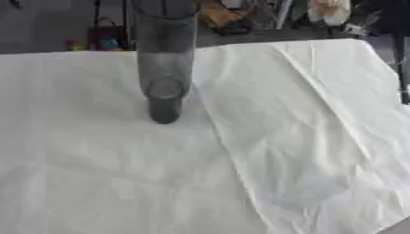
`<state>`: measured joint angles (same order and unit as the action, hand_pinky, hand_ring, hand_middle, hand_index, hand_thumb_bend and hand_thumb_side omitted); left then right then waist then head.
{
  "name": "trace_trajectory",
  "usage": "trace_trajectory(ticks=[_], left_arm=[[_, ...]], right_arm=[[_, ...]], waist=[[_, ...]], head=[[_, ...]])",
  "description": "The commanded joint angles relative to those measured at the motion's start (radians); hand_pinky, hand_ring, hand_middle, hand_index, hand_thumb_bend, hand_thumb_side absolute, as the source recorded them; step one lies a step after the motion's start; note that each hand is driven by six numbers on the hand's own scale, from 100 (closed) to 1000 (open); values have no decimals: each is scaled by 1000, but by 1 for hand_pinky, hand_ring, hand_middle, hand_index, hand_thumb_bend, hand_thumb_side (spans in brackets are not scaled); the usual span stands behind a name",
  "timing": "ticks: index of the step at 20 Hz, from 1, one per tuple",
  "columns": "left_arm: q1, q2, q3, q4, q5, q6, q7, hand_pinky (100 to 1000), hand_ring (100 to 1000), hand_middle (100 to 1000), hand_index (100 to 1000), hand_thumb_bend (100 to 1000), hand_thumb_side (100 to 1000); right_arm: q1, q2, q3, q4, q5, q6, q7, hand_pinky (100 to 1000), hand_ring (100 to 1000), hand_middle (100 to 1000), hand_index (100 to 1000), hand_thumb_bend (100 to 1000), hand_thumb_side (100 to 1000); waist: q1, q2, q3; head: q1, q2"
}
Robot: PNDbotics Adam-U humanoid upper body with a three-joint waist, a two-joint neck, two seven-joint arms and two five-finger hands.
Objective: Arrange flowers into the vase.
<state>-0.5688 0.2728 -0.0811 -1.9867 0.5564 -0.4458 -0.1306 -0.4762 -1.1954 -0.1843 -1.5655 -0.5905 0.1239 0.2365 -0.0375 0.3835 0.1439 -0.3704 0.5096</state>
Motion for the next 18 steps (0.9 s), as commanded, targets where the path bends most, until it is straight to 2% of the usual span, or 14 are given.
trace_trajectory(ticks=[1,9,18], left_arm=[[-13,22,8,-13,6,6,0,778,770,844,931,100,817],[-11,26,7,-13,8,11,-1,777,770,844,932,100,819],[-10,30,4,-13,8,12,-3,778,771,844,932,100,820]], right_arm=[[-24,-64,-21,-14,-76,14,-6,100,100,100,100,395,100],[-70,-74,-30,-25,-239,44,-37,100,100,100,100,381,100],[-101,-85,-43,-41,-390,26,-73,100,100,100,100,373,100]], waist=[[-3,-30,2],[-13,-36,14],[-23,-36,27]], head=[[3,7],[-5,12],[-15,13]])
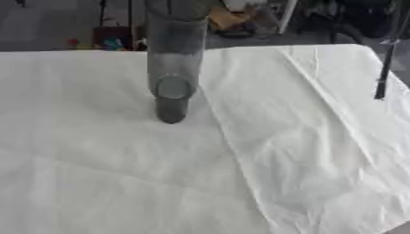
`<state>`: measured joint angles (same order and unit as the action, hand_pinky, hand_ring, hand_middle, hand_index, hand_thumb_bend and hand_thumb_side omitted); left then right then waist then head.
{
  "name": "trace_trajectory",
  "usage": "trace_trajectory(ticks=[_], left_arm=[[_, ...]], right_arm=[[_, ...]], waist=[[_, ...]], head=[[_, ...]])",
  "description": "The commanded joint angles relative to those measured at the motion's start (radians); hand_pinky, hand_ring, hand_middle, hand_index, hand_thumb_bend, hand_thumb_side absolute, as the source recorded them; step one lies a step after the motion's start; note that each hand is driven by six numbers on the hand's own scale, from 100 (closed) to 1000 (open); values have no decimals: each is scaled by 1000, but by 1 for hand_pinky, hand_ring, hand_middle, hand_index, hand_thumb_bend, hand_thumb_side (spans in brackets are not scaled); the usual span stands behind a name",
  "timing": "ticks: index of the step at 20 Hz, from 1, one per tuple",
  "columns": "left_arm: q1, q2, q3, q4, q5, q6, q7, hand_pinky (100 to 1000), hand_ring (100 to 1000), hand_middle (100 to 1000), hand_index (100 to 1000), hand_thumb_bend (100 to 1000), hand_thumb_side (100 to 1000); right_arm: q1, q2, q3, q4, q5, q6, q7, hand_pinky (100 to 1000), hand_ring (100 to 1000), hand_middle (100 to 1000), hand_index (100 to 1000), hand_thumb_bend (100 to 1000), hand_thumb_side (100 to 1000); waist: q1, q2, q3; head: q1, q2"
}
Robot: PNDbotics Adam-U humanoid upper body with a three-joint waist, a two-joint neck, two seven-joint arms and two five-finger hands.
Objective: Arrange flowers into the vase.
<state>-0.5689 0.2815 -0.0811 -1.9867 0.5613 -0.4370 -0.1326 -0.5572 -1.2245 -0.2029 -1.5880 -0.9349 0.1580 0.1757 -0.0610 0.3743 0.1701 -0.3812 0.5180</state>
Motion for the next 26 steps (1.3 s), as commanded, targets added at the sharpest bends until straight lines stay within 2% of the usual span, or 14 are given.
trace_trajectory(ticks=[1,6,15,26], left_arm=[[-10,22,4,-13,2,3,-1,778,771,844,931,100,820],[-9,26,1,-13,3,1,-5,778,771,844,931,100,819],[-5,34,-3,-13,4,-5,-13,778,771,844,931,100,818],[-5,47,-10,-13,-2,-7,-22,777,771,844,931,100,818]], right_arm=[[-23,-58,-26,-20,-62,-12,-16,100,100,100,100,373,100],[-41,-62,-27,-28,-128,-31,-35,100,100,100,100,377,100],[-82,-69,-27,-52,-283,-107,-75,100,100,100,100,392,100],[-124,-68,-23,-78,-350,-155,-108,100,100,100,100,399,100]], waist=[[0,-27,3],[-4,-29,13],[-9,-31,28],[-30,-27,49]], head=[[-4,5],[-4,5],[26,-8],[2,-5]])
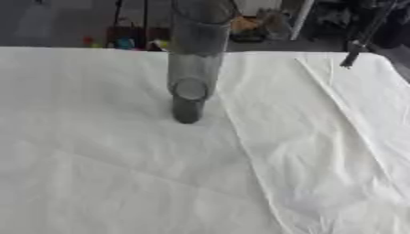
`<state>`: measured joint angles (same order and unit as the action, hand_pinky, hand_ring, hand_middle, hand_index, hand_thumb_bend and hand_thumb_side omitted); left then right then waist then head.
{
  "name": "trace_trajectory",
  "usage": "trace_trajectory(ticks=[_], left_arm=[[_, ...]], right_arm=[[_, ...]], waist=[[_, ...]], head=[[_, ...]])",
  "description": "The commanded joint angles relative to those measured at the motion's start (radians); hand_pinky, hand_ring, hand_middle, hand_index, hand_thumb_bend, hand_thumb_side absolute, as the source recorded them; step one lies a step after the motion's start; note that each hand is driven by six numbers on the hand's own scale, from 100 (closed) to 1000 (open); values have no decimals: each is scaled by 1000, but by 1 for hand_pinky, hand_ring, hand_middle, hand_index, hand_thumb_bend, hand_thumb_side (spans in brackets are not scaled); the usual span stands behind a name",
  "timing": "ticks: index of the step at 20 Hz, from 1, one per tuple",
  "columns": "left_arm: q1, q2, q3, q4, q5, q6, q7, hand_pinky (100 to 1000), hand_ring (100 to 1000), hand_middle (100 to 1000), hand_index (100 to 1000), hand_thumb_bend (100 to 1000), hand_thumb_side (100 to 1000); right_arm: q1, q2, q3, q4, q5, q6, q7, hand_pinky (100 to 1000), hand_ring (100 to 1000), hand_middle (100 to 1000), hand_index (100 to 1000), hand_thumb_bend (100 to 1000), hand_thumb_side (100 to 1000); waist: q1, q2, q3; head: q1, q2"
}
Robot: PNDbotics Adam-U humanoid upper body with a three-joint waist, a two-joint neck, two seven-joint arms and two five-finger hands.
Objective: Arrange flowers into the vase.
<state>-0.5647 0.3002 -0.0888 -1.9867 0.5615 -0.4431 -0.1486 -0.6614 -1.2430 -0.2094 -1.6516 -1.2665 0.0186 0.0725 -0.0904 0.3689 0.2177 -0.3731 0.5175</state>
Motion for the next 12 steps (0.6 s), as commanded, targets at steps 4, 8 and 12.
trace_trajectory(ticks=[4,8,12], left_arm=[[-8,37,-4,-13,-3,1,-6,777,771,844,931,100,818],[-8,46,-6,-13,-1,2,-5,777,770,843,931,100,819],[-8,52,-5,-13,0,0,-6,776,770,843,931,100,818]], right_arm=[[-41,-49,-13,-21,-43,-46,-15,100,100,100,100,402,106],[-65,-44,-8,-30,-85,-93,-19,100,100,100,100,406,115],[-78,-47,-1,-26,-114,-130,-18,100,100,100,100,408,123]], waist=[[-15,-28,8],[-31,-35,23],[-41,-38,39]], head=[[-9,-5],[-26,-11],[-45,-18]])
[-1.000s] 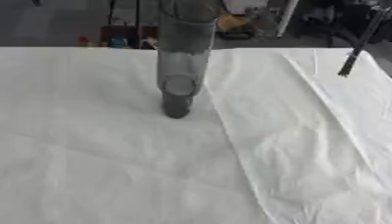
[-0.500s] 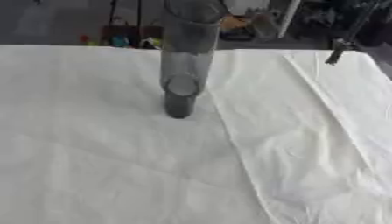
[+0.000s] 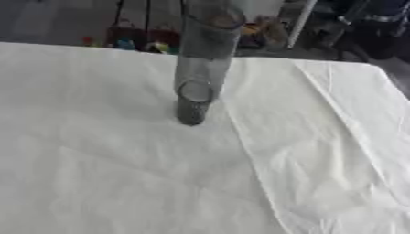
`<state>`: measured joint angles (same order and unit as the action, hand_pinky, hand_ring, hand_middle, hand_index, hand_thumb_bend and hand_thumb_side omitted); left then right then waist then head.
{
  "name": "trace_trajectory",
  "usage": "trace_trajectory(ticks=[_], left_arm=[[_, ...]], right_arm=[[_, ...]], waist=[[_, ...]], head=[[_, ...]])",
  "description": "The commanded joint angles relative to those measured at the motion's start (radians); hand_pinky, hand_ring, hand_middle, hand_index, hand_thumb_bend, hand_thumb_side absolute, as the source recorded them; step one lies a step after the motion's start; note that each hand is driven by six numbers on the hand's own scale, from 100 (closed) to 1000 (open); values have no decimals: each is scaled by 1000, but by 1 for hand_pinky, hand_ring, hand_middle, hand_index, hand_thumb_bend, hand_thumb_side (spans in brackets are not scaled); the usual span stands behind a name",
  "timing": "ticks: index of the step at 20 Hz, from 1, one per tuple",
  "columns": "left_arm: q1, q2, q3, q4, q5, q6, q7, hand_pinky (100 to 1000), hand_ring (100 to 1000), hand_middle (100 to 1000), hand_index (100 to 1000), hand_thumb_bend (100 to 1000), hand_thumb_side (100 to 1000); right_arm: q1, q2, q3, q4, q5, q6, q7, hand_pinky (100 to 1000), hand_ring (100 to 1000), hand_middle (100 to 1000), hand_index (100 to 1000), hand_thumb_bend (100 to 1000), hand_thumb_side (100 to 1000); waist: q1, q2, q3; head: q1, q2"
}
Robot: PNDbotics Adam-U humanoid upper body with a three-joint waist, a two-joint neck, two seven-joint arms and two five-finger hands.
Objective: Arrange flowers into the vase.
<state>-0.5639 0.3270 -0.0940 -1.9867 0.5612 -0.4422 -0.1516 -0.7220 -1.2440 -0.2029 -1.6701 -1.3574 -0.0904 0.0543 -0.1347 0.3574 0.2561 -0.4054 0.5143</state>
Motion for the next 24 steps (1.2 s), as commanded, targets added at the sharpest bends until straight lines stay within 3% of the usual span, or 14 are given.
trace_trajectory(ticks=[1,8,12,24], left_arm=[[-9,26,0,-13,1,-1,-3,776,770,843,931,100,818],[-12,30,-5,-13,-2,-2,-9,776,760,843,931,100,820],[-15,30,-7,-13,-3,-5,-12,776,757,844,931,100,819],[-32,29,-19,-13,-15,-6,-25,776,759,846,931,100,825]], right_arm=[[-20,-47,-6,-5,-29,-27,2,100,100,100,100,409,124],[-37,-50,-3,10,-76,-61,17,100,100,100,100,413,136],[-39,-59,-3,22,-91,-76,21,100,100,100,100,414,142],[-19,-101,-9,57,-163,-189,76,100,100,100,100,418,150]], waist=[[2,-26,2],[-3,-17,2],[-2,-11,7],[-19,24,17]], head=[[-16,-16],[-43,-21],[-70,-40],[-169,-151]])
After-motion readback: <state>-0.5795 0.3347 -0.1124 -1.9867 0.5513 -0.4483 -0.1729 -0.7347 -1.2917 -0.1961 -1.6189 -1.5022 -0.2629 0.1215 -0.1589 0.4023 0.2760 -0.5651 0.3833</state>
